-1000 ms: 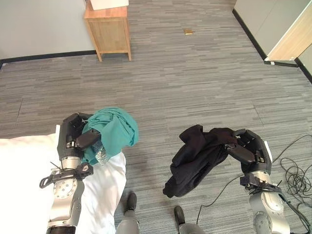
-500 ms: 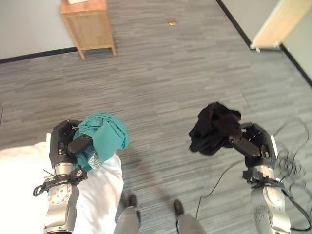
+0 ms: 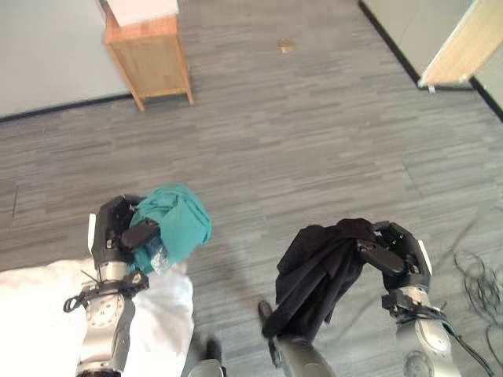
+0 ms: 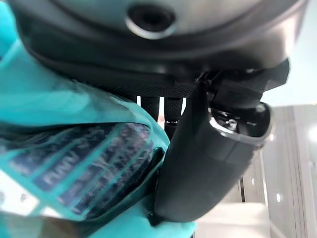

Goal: Pick up bed clothes into laundry basket.

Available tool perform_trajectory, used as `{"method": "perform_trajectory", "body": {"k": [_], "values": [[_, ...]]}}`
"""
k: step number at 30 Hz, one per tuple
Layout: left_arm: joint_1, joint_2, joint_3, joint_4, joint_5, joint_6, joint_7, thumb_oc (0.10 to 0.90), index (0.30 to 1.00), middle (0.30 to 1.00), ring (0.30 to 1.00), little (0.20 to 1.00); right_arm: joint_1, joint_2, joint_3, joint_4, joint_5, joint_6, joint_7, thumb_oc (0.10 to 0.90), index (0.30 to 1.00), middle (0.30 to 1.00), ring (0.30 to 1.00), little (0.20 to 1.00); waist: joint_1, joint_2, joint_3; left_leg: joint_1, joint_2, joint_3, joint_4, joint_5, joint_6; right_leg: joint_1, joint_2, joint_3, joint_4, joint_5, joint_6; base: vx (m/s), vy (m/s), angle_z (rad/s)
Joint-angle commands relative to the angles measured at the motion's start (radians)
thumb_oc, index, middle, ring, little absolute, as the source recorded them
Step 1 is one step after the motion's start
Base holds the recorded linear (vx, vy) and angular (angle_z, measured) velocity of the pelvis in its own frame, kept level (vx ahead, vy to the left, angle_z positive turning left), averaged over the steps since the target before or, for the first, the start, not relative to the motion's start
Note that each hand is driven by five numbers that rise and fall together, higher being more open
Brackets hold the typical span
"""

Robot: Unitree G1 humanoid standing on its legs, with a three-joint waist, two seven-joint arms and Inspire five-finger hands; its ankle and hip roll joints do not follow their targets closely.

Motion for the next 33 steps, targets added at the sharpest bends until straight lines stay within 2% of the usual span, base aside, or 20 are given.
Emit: {"method": "perform_trajectory", "body": {"k": [1,3,4,5,6,7,9,11,13,14,16,17,19,20,21,23,26,28,31,33], "values": [[-0.105,0.064,0.039,-0.119,-0.033,-0.106,-0.033,0.4,0.3,0.3,0.3,0.3,-0.143,-0.095,-0.113,-0.079,0.03,-0.155,-0.048,0.4,0.3,0.3,0.3,0.3,0.0,-0.036,-0.052,0.149,-0.081,0.098,-0.124,0.141,0.011,0.116,-0.083,0.135,-0.132,0.001,0.122,0.48,-0.188,-0.06],[-0.096,0.05,0.037,-0.109,-0.046,-0.107,-0.038,0.4,0.3,0.3,0.3,0.3,-0.162,-0.111,-0.114,-0.084,0.021,-0.154,-0.051,0.4,0.3,0.3,0.3,0.3,0.032,-0.036,-0.039,0.046,-0.12,0.128,-0.239,0.083,0.011,0.164,-0.1,0.152,-0.112,-0.029,0.122,0.61,-0.161,-0.18],[-0.077,0.044,0.029,-0.098,-0.051,-0.108,-0.051,0.4,0.3,0.3,0.3,0.3,-0.163,-0.122,-0.119,-0.09,-0.006,-0.151,-0.051,0.4,0.3,0.3,0.3,0.3,0.051,-0.024,-0.038,0.005,-0.125,0.176,-0.398,0.082,0.003,0.206,-0.113,0.147,-0.113,-0.054,0.131,0.6,-0.115,-0.16],[-0.076,0.043,0.028,-0.097,-0.051,-0.109,-0.052,0.4,0.3,0.3,0.3,0.3,-0.161,-0.122,-0.119,-0.09,-0.007,-0.151,-0.052,0.4,0.3,0.3,0.3,0.3,0.054,-0.027,-0.041,0.014,-0.13,0.18,-0.413,0.087,0.003,0.208,-0.118,0.15,-0.115,-0.055,0.131,0.65,-0.056,-0.02],[-0.066,0.042,0.031,-0.09,-0.047,-0.112,-0.048,0.4,0.3,0.3,0.3,0.3,-0.159,-0.124,-0.114,-0.092,-0.023,-0.155,-0.054,0.4,0.3,0.3,0.3,0.3,0.066,-0.007,-0.044,-0.004,-0.146,0.221,-0.565,0.098,0.0,0.24,-0.108,0.141,-0.124,-0.08,0.139,0.28,-0.002,-0.07],[-0.065,0.04,0.031,-0.09,-0.047,-0.113,-0.048,0.4,0.3,0.3,0.3,0.3,-0.159,-0.125,-0.114,-0.092,-0.023,-0.155,-0.055,0.4,0.3,0.3,0.3,0.3,0.068,-0.009,-0.046,0.006,-0.149,0.226,-0.589,0.113,0.001,0.238,-0.111,0.145,-0.126,-0.075,0.139,0.69,-0.024,-0.14],[-0.054,0.029,0.031,-0.084,-0.045,-0.121,-0.041,0.4,0.3,0.3,0.3,0.3,-0.159,-0.127,-0.091,-0.075,-0.05,-0.151,-0.059,0.4,0.3,0.3,0.3,0.3,0.105,0.039,-0.059,-0.034,-0.183,0.274,-0.837,0.195,-0.001,0.339,-0.087,0.156,-0.135,-0.129,0.145,0.79,-0.057,-0.33],[-0.056,0.033,0.049,-0.087,-0.018,-0.122,-0.031,0.4,0.3,0.3,0.3,0.3,-0.157,-0.119,-0.099,-0.07,-0.085,-0.133,-0.06,0.4,0.3,0.3,0.3,0.3,0.123,0.058,-0.096,-0.025,-0.204,0.378,-0.86,0.236,0.01,0.447,-0.127,0.166,-0.123,-0.19,0.159,1.08,-0.046,-0.6],[-0.047,0.036,0.066,-0.104,-0.015,-0.122,-0.029,0.4,0.3,0.3,0.3,0.3,-0.14,-0.1,-0.104,-0.091,-0.09,-0.121,-0.041,0.4,0.3,0.3,0.3,0.3,0.125,0.049,-0.107,0.008,-0.21,0.404,-0.854,0.233,0.036,0.469,-0.157,0.186,-0.084,-0.213,0.174,0.74,0.017,-0.13],[-0.034,0.035,0.072,-0.111,0.0,-0.126,-0.034,0.4,0.3,0.3,0.3,0.3,-0.116,-0.092,-0.11,-0.099,-0.104,-0.12,-0.028,0.4,0.3,0.3,0.3,0.3,0.132,0.045,-0.125,0.026,-0.24,0.373,-0.838,0.216,0.063,0.481,-0.195,0.182,-0.022,-0.173,0.194,0.63,0.03,-0.44],[-0.017,0.032,0.082,-0.111,0.026,-0.107,-0.02,0.4,0.3,0.3,0.3,0.3,-0.066,-0.085,-0.126,-0.091,-0.143,-0.114,-0.026,0.4,0.3,0.3,0.3,0.3,0.128,0.033,-0.126,0.086,-0.274,0.33,-0.802,0.177,0.09,0.403,-0.25,0.153,0.297,0.115,0.256,0.83,0.048,-0.4],[-0.019,0.034,0.091,-0.117,0.025,-0.107,-0.016,0.4,0.3,0.3,0.3,0.3,-0.057,-0.069,-0.131,-0.085,-0.115,-0.109,-0.011,0.4,0.3,0.3,0.3,0.3,0.111,0.04,-0.112,0.148,-0.268,0.314,-0.816,0.149,0.099,0.329,-0.237,0.154,0.41,0.161,0.238,0.71,0.056,0.17],[-0.023,0.042,0.102,-0.121,0.017,-0.111,-0.014,0.4,0.3,0.3,0.3,0.3,-0.036,-0.042,-0.135,-0.072,-0.092,-0.118,0.0,0.4,0.3,0.3,0.3,0.3,0.06,0.063,-0.06,0.252,-0.239,0.272,-0.833,0.105,0.111,0.15,-0.135,0.157,0.646,0.109,0.222,0.58,-0.019,0.24],[-0.03,0.054,0.104,-0.118,0.024,-0.113,-0.011,0.4,0.3,0.3,0.3,0.3,-0.037,-0.038,-0.133,-0.06,-0.088,-0.117,-0.002,0.4,0.3,0.3,0.3,0.3,0.046,0.068,-0.047,0.285,-0.234,0.257,-0.835,0.087,0.115,0.089,-0.137,0.143,0.678,0.056,0.203,0.72,-0.135,0.85],[-0.037,0.064,0.102,-0.111,0.023,-0.11,-0.013,0.4,0.3,0.3,0.3,0.3,-0.03,-0.017,-0.137,-0.047,-0.062,-0.115,0.005,0.4,0.3,0.3,0.3,0.3,0.017,0.082,-0.03,0.346,-0.212,0.223,-0.84,0.061,0.105,-0.032,-0.118,0.126,0.662,-0.036,0.18,0.56,-0.126,1.04],[-0.043,0.068,0.1,-0.107,0.02,-0.109,-0.018,0.4,0.3,0.3,0.3,0.3,-0.025,-0.016,-0.148,-0.045,-0.055,-0.117,0.011,0.4,0.3,0.3,0.3,0.3,-0.012,0.076,-0.028,0.371,-0.213,0.191,-0.84,0.041,0.091,-0.069,-0.124,0.126,0.597,-0.067,0.177,0.5,-0.186,0.71],[-0.058,0.077,0.088,-0.103,0.017,-0.115,-0.022,0.4,0.3,0.3,0.3,0.3,-0.033,-0.02,-0.163,-0.026,-0.033,-0.123,0.003,0.4,0.3,0.3,0.3,0.3,-0.053,0.063,-0.026,0.418,-0.193,0.147,-0.821,-0.009,0.057,-0.078,-0.143,0.157,0.289,-0.041,0.206,0.62,-0.25,1.11],[-0.072,0.073,0.082,-0.092,0.006,-0.118,-0.022,0.4,0.3,0.3,0.3,0.3,-0.022,-0.03,-0.182,-0.011,-0.022,-0.12,0.01,0.4,0.3,0.3,0.3,0.3,-0.081,0.04,-0.048,0.476,-0.189,0.09,-0.822,-0.054,0.037,-0.059,-0.111,0.246,-0.004,-0.023,0.261,0.69,-0.305,0.98],[-0.1,0.077,0.064,-0.084,0.007,-0.125,-0.024,0.4,0.3,0.3,0.3,0.3,0.002,-0.03,-0.211,-0.019,0.026,-0.126,0.02,0.4,0.3,0.3,0.3,0.3,-0.104,0.02,-0.068,0.536,-0.164,0.033,-0.804,-0.1,0.02,-0.054,-0.12,0.287,-0.252,0.035,0.309,0.58,-0.323,0.9],[-0.103,0.078,0.051,-0.078,0.013,-0.124,-0.03,0.4,0.3,0.3,0.3,0.3,0.02,-0.038,-0.214,-0.023,0.039,-0.128,0.026,0.4,0.3,0.3,0.3,0.3,-0.124,0.008,-0.081,0.59,-0.127,0.008,-0.773,-0.116,0.0,-0.062,-0.12,0.277,-0.263,0.055,0.327,0.53,-0.492,0.77]]}}
